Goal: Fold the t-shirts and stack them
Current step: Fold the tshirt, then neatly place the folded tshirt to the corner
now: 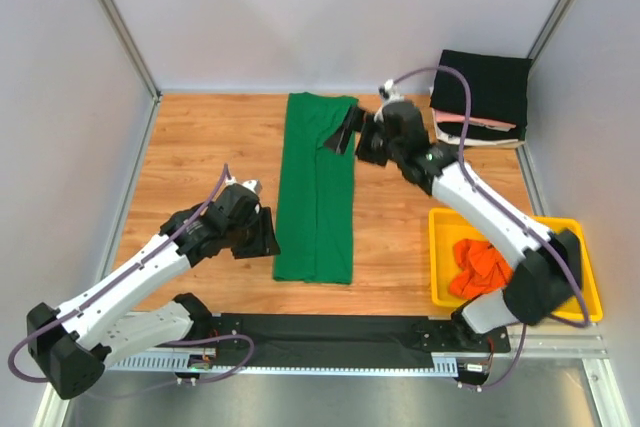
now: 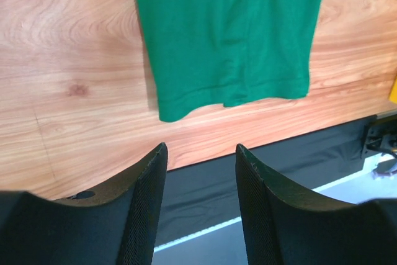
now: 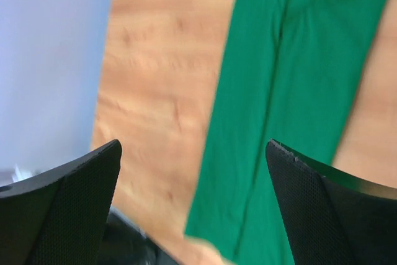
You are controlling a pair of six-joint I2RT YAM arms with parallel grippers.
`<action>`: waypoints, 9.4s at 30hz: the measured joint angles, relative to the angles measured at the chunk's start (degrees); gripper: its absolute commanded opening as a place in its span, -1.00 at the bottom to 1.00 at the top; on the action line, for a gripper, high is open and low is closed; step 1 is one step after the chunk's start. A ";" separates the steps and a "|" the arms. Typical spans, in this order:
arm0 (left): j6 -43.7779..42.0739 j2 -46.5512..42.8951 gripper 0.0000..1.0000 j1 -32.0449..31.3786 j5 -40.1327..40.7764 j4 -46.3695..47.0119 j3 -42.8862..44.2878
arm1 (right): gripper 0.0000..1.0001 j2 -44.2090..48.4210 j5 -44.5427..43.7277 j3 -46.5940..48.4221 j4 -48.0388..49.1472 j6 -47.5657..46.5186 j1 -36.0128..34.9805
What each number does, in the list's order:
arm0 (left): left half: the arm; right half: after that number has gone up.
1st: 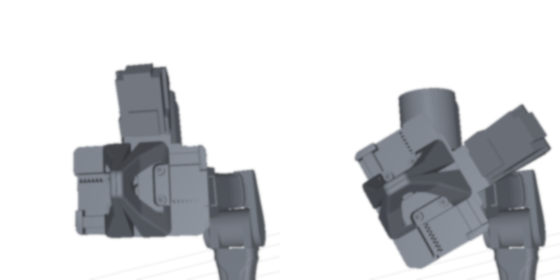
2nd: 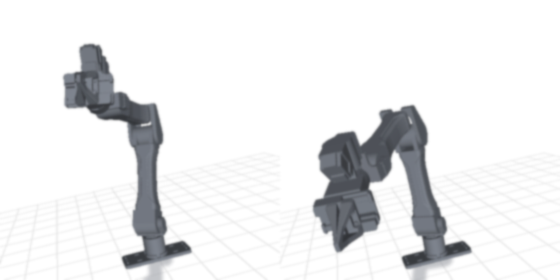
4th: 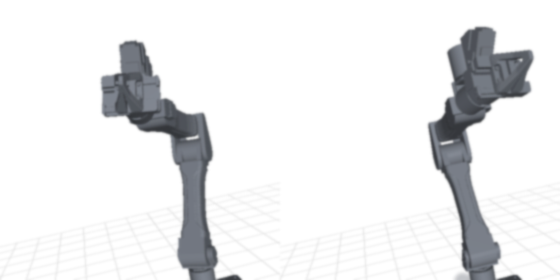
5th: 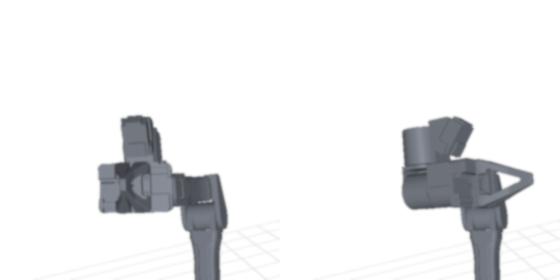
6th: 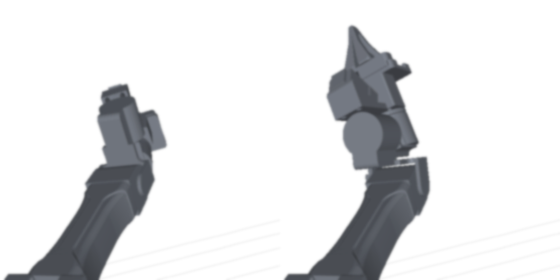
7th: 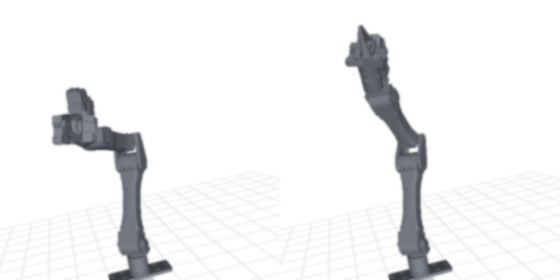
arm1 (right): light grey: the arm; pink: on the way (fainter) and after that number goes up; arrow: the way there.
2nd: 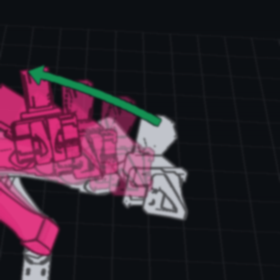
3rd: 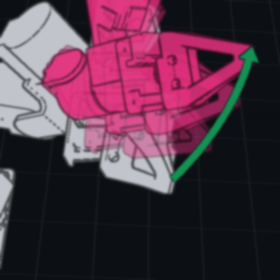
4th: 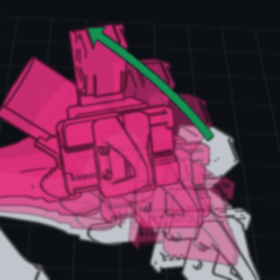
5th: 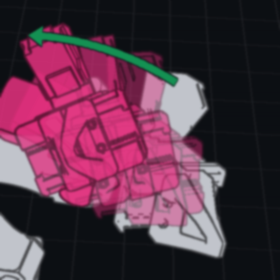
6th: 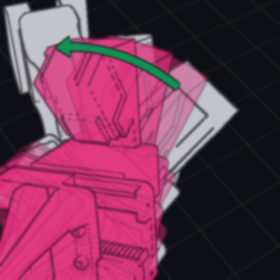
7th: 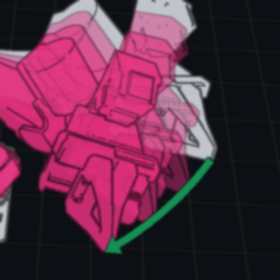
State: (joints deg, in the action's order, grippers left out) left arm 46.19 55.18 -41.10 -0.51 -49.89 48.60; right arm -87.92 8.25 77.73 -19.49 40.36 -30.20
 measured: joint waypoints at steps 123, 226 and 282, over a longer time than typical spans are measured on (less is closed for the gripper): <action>-14.29 42.32 -0.17 29.51 -19.19 4.52 27.93 | 0.26 -12.63 5.81 -7.67 -17.20 -7.13 3.69; -7.08 17.55 -1.00 14.23 -5.20 -6.97 23.67 | -1.00 4.44 -6.95 -5.68 -34.07 -2.03 -6.14; -24.02 15.37 -0.20 30.25 -7.04 -7.04 13.73 | -1.00 -33.03 20.87 2.19 -1.68 -6.34 0.07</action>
State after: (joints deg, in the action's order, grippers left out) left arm 22.17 70.54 -10.85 -7.55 -56.93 62.33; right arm -120.95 29.12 79.92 -21.17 34.02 -30.13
